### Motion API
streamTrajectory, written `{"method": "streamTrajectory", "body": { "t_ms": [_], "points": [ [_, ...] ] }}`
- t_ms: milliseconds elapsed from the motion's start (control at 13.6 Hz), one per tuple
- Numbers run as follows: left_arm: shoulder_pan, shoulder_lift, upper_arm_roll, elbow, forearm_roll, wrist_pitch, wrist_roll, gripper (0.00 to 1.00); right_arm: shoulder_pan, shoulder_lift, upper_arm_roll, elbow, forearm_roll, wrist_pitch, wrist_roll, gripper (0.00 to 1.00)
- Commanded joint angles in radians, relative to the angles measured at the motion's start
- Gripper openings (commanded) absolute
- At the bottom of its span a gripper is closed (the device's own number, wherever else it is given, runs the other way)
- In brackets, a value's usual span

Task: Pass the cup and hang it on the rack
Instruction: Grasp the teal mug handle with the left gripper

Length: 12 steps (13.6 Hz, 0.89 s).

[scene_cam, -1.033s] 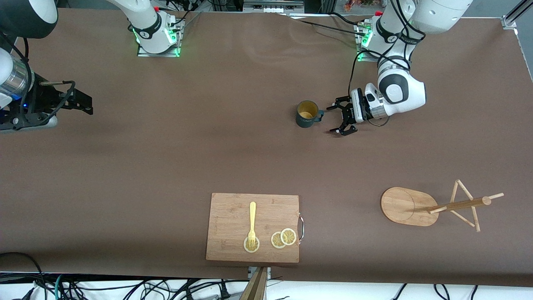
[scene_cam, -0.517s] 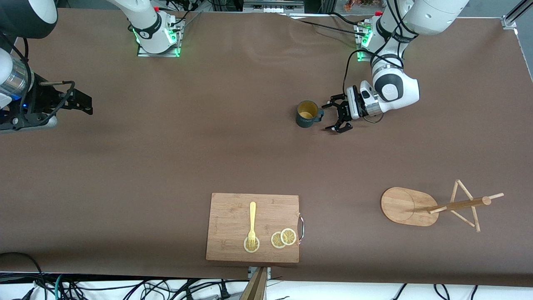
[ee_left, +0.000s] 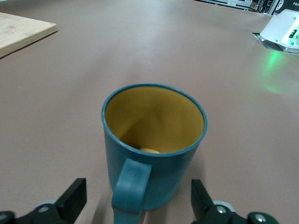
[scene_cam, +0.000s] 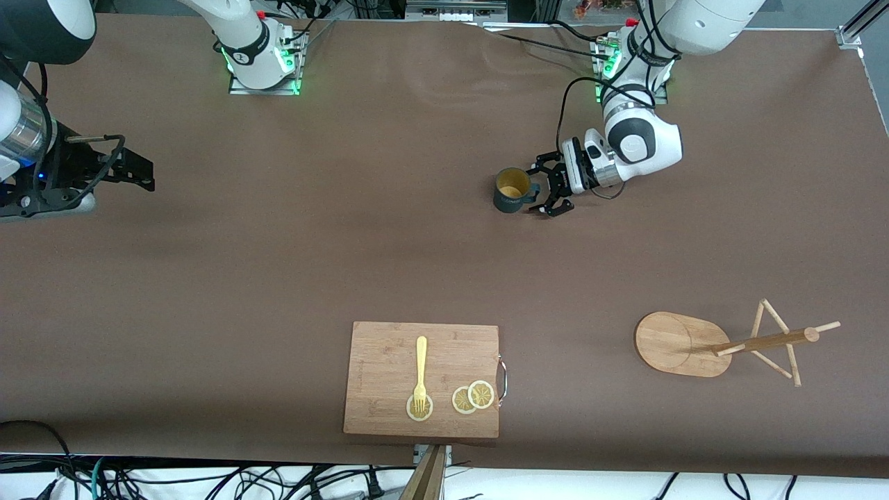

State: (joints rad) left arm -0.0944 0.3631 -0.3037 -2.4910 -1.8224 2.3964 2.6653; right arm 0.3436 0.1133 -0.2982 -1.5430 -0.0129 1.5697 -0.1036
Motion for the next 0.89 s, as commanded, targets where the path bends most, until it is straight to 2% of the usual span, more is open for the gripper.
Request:
{"method": "streamTrajectory", "body": {
  "t_ms": [0,74,148,221,295,369,590,812],
  "points": [
    [0.005,0.0,-0.002,-0.009,-0.032,0.01,0.087,0.65,0.002,-0.004,0.001,-0.003,-0.007,0.007,0.005,1.0],
    [0.009,0.001,-0.002,-0.008,-0.032,0.01,0.087,0.54,0.002,-0.004,0.001,-0.003,-0.007,0.006,0.005,1.0],
    [0.012,0.002,0.0,-0.008,-0.032,0.01,0.082,0.27,0.002,-0.004,0.001,-0.003,-0.007,0.006,0.005,1.0],
    [0.013,0.002,0.0,-0.005,-0.032,0.01,0.076,0.12,0.002,-0.004,0.001,-0.003,-0.007,0.006,0.005,1.0],
    [0.016,0.002,0.001,-0.003,-0.032,0.01,0.064,0.04,0.002,-0.004,0.001,-0.003,-0.007,0.006,0.005,1.0],
    [0.018,0.001,0.003,-0.003,-0.032,0.01,0.039,0.0,0.002,-0.004,0.001,-0.003,-0.007,0.006,0.005,1.0],
    [0.047,-0.028,0.003,0.001,-0.015,0.0,-0.19,0.0,0.0,-0.004,0.001,-0.003,-0.007,0.006,0.005,1.0],
    [0.076,-0.073,0.006,0.003,0.081,-0.013,-0.452,0.0,0.002,-0.006,0.001,-0.003,-0.007,0.006,0.005,1.0]
  ]
}}
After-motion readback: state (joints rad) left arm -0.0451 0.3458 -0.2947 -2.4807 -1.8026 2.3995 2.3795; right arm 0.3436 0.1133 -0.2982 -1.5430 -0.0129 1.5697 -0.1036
